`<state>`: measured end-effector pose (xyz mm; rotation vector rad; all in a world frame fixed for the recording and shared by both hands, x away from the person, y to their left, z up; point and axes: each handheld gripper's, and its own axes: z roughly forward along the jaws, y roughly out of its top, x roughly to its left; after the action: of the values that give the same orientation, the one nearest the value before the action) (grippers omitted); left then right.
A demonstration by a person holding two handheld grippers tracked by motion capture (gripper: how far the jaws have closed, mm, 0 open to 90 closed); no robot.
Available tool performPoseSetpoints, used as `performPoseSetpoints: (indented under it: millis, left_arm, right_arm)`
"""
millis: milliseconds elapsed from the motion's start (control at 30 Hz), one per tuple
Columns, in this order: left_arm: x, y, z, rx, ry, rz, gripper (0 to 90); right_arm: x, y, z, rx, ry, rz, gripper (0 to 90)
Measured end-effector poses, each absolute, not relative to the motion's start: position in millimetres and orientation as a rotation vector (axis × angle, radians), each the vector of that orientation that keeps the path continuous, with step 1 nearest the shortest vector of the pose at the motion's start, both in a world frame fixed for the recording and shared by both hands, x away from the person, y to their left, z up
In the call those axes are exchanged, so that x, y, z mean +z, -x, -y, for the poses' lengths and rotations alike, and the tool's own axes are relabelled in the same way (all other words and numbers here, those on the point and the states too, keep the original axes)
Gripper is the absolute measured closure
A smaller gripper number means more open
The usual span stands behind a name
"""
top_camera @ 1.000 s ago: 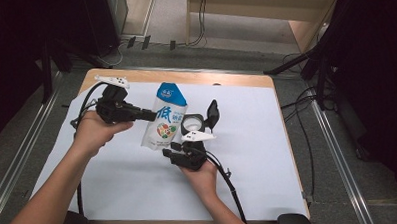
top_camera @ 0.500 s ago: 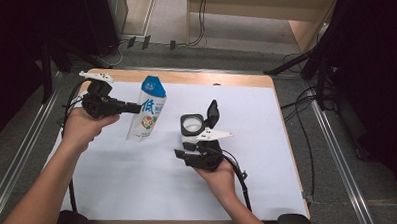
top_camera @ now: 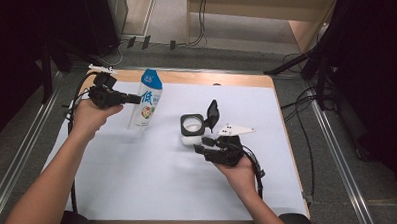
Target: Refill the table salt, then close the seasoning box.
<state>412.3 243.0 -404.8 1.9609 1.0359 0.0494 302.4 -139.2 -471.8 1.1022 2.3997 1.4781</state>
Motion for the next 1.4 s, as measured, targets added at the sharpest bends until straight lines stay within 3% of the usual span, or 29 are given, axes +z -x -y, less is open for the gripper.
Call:
performPoseSetpoints:
  millis: [633,1400]
  left_arm:
    - [-424,-390,-262,0.114,-1.996,-1.065,90.0]
    - [-442,-362,-285,0.103,-1.940,-1.115,90.0]
  right_arm:
    - [-471,-310,165,1.475,-1.168,-2.338,56.9]
    - [-472,-319,180,1.444,-1.214,-2.314,57.7]
